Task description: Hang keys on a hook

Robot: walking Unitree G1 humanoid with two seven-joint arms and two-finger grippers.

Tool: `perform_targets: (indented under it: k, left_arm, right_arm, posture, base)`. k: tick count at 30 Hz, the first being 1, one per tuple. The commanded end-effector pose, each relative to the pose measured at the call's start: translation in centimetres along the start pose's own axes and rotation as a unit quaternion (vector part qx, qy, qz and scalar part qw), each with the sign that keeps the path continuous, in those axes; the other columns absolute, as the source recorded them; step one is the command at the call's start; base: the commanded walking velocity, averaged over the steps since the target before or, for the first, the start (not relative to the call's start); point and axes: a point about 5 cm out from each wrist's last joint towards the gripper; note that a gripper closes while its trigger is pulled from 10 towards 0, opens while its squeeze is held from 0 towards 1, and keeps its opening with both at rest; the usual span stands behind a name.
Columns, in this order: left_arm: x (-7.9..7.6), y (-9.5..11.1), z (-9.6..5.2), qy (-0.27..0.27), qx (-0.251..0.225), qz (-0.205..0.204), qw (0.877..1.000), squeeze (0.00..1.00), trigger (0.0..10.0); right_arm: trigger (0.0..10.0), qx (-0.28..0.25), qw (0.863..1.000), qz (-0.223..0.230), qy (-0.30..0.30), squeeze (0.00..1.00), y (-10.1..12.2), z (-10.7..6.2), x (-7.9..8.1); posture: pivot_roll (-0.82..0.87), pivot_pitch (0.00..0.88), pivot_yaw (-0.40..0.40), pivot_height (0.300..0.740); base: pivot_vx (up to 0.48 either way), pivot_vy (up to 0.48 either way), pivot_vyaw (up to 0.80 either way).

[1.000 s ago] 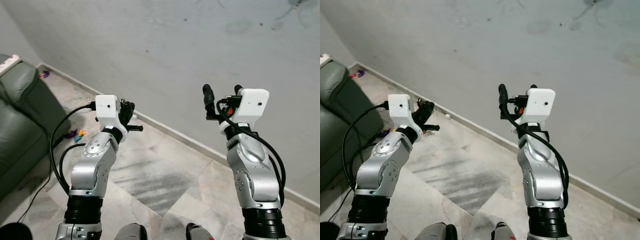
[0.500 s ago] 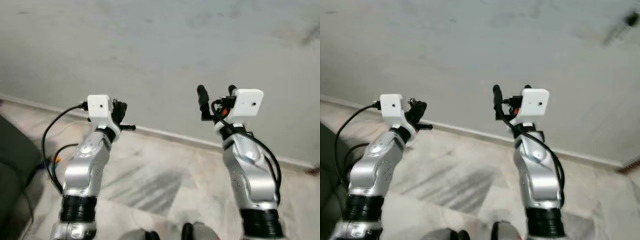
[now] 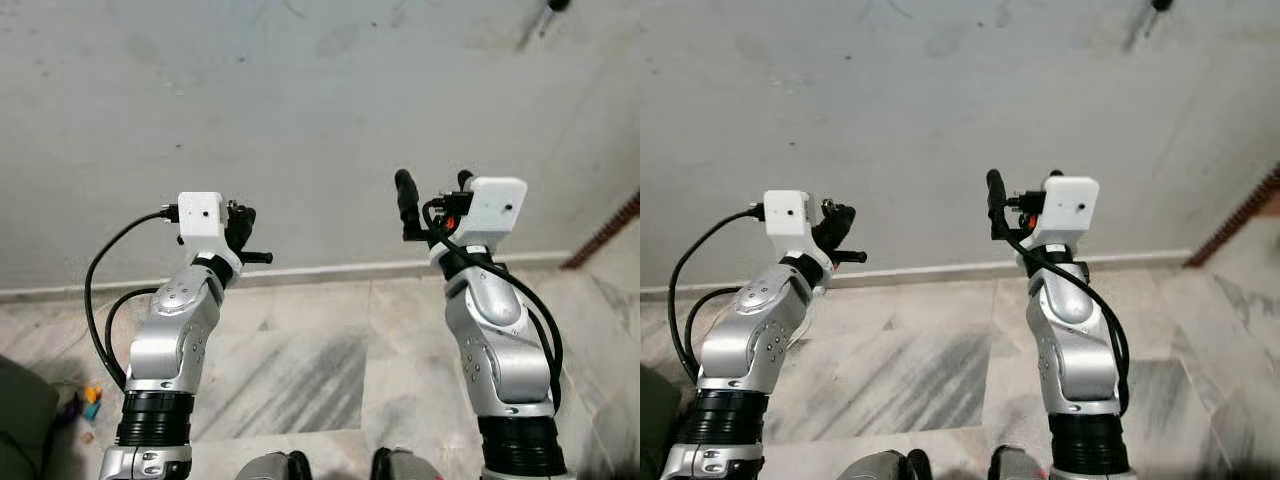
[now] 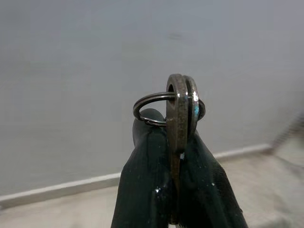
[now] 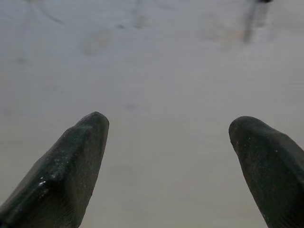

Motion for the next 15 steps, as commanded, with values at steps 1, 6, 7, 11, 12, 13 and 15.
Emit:
perform_targets:
  k: [1,6,7,11,12,13,15]
  left_arm:
    - [0.9,0.3,-0.2,0.016,-0.006,0.010,1.000,0.00,10.0]
    - [1.1,0.6,-0.1,0.028,-0.018,0.024,0.999,0.00,10.0]
    - [1.1,0.8,-0.1,0.036,-0.025,0.027,0.999,0.00,10.0]
    - [1.3,1.2,0.0,0.049,-0.036,0.044,0.997,0.00,10.0]
    - [1.3,1.2,0.0,0.053,-0.039,0.044,0.997,0.00,10.0]
    - [1.3,1.2,0.0,0.053,-0.039,0.044,0.997,0.00,10.0]
    - [1.4,1.6,0.1,0.065,-0.052,0.063,0.995,0.00,10.0]
  right_arm:
    - [10.0,-0.005,1.000,0.007,0.011,0.00,0.1,0.1,0.8]
    - [10.0,-0.008,1.000,0.008,0.016,0.00,0.2,0.2,0.8]
    - [10.0,-0.007,1.000,0.005,0.017,0.00,0.2,0.2,0.8]
    - [10.0,-0.008,1.000,0.004,0.020,0.00,0.3,0.4,0.8]
    - [10.0,-0.009,1.000,0.004,0.020,0.00,0.3,0.4,0.8]
    - [10.0,-0.009,1.000,0.004,0.020,0.00,0.3,0.4,0.8]
    - [10.0,-0.011,1.000,0.003,0.022,0.00,0.5,0.5,0.8]
  posture:
    - [-0.07,0.185,0.102,0.740]
    - [-0.07,0.181,0.094,0.740]
    - [-0.07,0.179,0.089,0.740]
    - [-0.07,0.172,0.080,0.740]
    - [-0.07,0.172,0.080,0.740]
    - [-0.07,0.172,0.080,0.740]
    - [-0.07,0.169,0.076,0.740]
  base:
    - [0.000,0.000,-0.80]
    - [0.000,0.000,-0.29]
    - [0.000,0.000,0.00]
    - [0.000,0.000,0.00]
    - [0.000,0.000,0.00]
    - [0.000,0.000,0.00]
    - [0.000,0.000,0.00]
Point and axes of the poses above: a point about 5 cm out from each wrist's last joint towards the gripper, its own z axis pointing out of the wrist towards the gripper, its own y axis along the axis of the wrist's last joint, x = y × z, and after that the axes turned 9 degrees about z, right-handed
